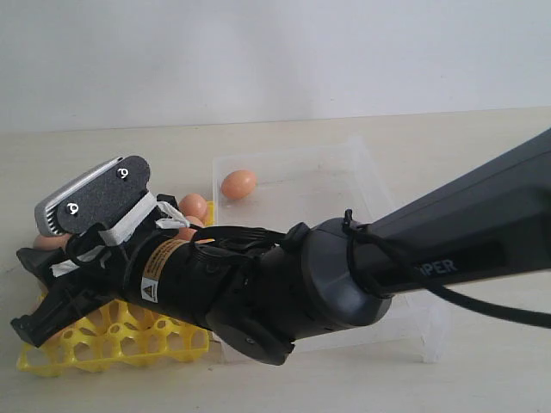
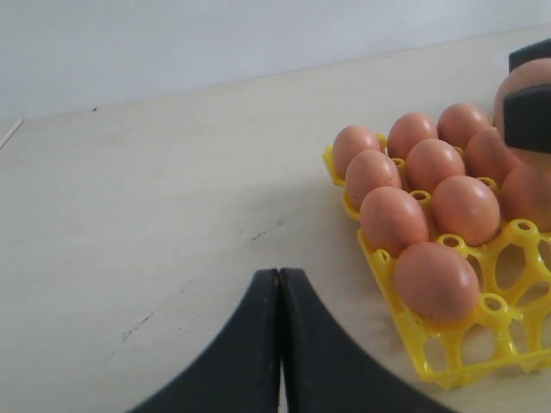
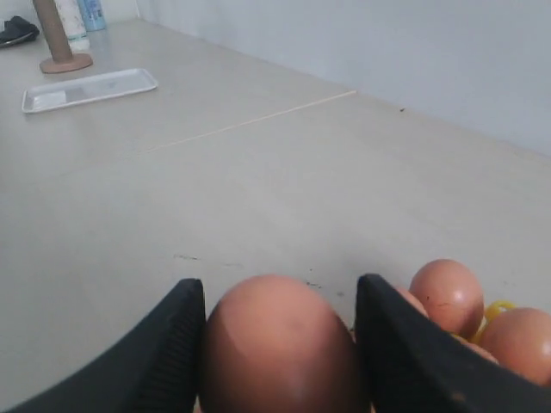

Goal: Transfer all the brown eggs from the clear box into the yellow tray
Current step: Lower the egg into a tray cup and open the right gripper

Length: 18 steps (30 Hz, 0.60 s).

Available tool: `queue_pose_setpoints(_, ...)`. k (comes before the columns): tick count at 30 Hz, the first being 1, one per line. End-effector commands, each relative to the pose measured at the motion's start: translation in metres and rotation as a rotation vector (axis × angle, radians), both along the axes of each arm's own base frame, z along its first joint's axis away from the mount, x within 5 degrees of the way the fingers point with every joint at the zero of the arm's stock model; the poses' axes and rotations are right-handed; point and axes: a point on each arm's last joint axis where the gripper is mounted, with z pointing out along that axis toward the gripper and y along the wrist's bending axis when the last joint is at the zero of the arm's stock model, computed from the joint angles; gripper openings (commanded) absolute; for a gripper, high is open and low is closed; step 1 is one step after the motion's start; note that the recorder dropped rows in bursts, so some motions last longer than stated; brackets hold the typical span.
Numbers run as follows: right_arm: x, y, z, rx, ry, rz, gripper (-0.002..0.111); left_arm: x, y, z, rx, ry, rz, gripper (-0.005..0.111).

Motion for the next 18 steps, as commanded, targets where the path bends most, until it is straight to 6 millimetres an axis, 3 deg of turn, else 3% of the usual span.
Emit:
queue_pose_setpoints(1, -0.004, 0.002, -0.002, -0.006, -0.056, 0.060, 0.000, 0.000, 0.000, 0.002, -0.009, -0.016, -0.004, 0.000)
queue_pose_setpoints(18, -0.004, 0.004, -0.017, -0.051, -0.139, 0.093, 0.000, 0.000, 0.000, 0.002, -0.009, -0.016, -0.004, 0.000)
